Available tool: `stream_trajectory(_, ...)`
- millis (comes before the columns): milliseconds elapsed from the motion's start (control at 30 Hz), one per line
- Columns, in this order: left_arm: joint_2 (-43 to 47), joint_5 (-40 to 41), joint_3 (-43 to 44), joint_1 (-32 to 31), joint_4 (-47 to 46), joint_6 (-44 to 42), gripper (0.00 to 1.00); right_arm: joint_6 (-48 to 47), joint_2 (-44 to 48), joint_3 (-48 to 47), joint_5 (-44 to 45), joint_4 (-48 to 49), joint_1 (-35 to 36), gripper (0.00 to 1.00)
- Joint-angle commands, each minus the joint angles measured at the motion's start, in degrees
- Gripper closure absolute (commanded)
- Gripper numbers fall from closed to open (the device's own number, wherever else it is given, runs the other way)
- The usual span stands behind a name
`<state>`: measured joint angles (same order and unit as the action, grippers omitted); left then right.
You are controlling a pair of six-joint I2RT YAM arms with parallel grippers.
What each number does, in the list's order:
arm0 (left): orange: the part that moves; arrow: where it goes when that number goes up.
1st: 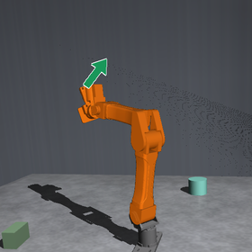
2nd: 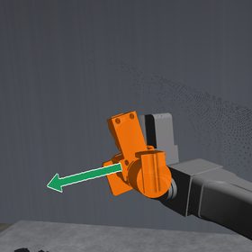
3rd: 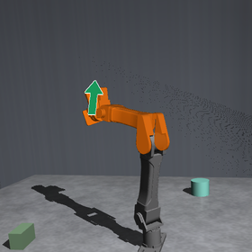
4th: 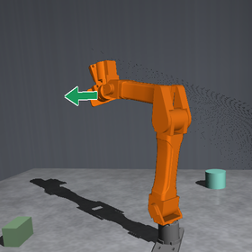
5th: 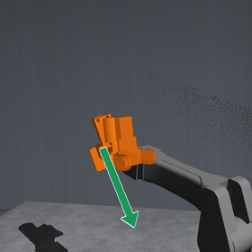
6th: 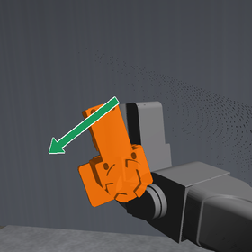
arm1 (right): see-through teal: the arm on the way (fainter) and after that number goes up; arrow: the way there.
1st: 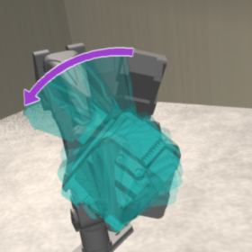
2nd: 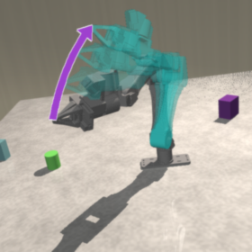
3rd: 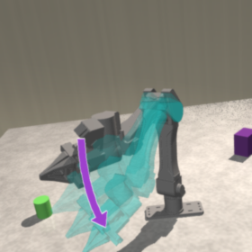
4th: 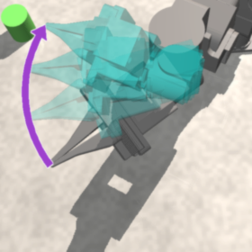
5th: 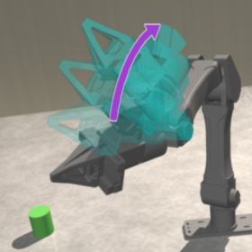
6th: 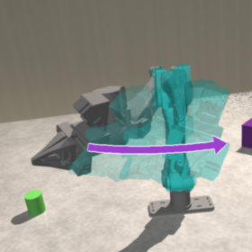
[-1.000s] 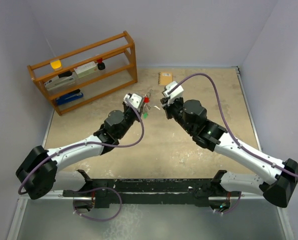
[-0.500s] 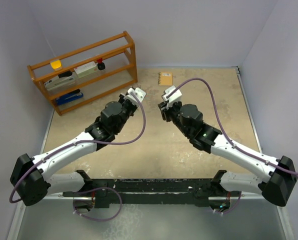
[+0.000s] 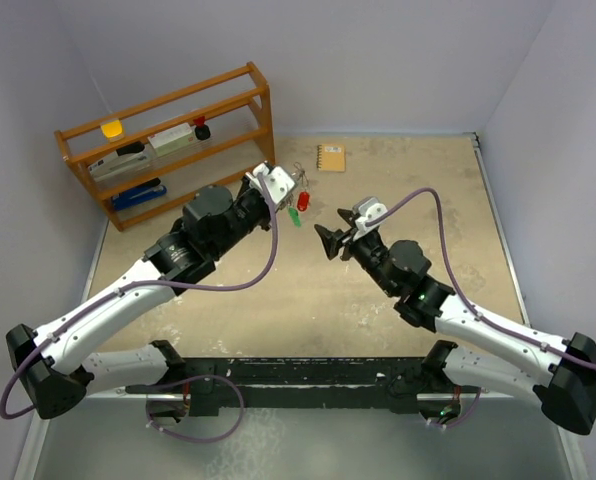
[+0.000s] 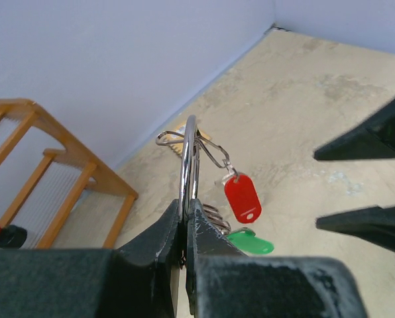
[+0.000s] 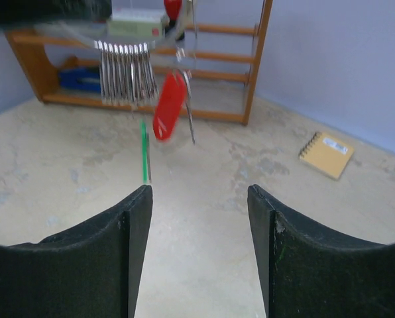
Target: Remove the keys from the keyring
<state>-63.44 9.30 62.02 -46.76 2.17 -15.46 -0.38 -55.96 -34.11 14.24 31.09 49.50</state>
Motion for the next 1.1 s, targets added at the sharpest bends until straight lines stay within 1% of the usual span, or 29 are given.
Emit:
stream_trajectory(0, 0.0, -7.1, 3.4, -0.9, 4.9, 1.0, 1.0, -1.4, 2.0, -0.3, -1.5, 8.4, 0.0, 0.38)
stream_trajectory(133, 2.4, -8.7, 1.0, -1.0, 1.0, 2.1, 1.0, -1.5, 2.0, -1.8, -3.1, 9.3, 0.0, 0.37)
stream_trajectory(300, 4.6, -9.5, -0.2, -1.0, -0.7, 2.8, 1.0, -2.6, 0.5, -2.6, -4.0, 11.7, 0.0, 0.37)
stream_trajectory(667, 5.5, -10.1, -1.6, -1.0, -1.8, 3.9, 1.0, -3.3, -3.0, -3.7, -3.6, 13.8, 0.0, 0.37)
stream_trajectory(1067, 5.4, -9.6, -2.3, -1.0, -2.8, 4.5, 1.0, -3.0, -4.8, -5.0, -4.4, 13.2, 0.0, 0.41)
